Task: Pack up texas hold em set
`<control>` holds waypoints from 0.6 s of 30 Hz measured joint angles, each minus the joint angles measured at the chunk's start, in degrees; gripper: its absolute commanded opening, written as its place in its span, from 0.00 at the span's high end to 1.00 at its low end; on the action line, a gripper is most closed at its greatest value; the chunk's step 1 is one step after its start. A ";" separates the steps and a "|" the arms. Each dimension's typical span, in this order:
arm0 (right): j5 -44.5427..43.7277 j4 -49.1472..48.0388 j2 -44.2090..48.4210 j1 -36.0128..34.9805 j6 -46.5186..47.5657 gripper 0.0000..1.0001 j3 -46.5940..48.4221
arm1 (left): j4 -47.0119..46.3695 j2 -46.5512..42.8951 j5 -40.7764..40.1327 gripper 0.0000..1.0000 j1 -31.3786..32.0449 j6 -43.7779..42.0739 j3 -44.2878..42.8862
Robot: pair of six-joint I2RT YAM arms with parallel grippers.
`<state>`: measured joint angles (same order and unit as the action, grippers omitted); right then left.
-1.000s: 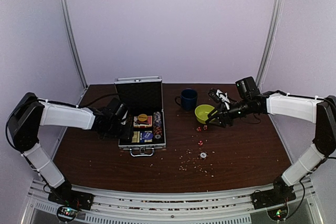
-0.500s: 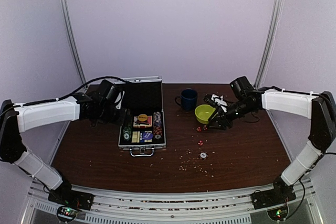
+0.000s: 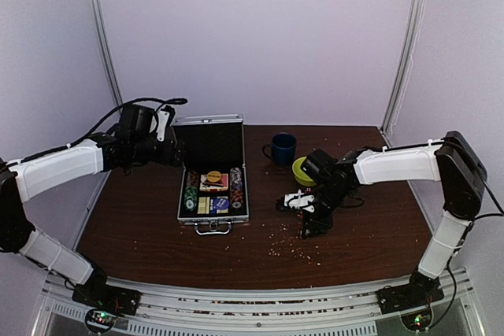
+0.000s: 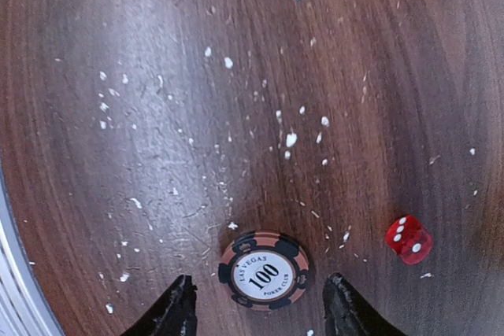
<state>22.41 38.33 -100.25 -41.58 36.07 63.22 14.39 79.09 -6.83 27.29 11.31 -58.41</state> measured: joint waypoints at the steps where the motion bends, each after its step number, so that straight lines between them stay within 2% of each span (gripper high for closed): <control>1: -0.98 0.17 -0.59 -0.26 0.00 0.43 0.07 | -0.04 0.11 0.52 0.06 -0.44 -0.20 0.15; 10: -6.40 1.40 -3.93 -2.43 0.02 0.44 1.25 | 0.09 0.11 2.16 0.08 -0.50 -1.27 0.55; 18: -7.74 1.55 -5.14 -4.00 0.02 0.61 2.82 | 0.22 0.74 2.14 0.09 -0.50 -1.46 0.55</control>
<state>14.68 39.88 -105.38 -45.58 36.10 66.04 14.61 79.83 -4.69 26.79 9.85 -57.87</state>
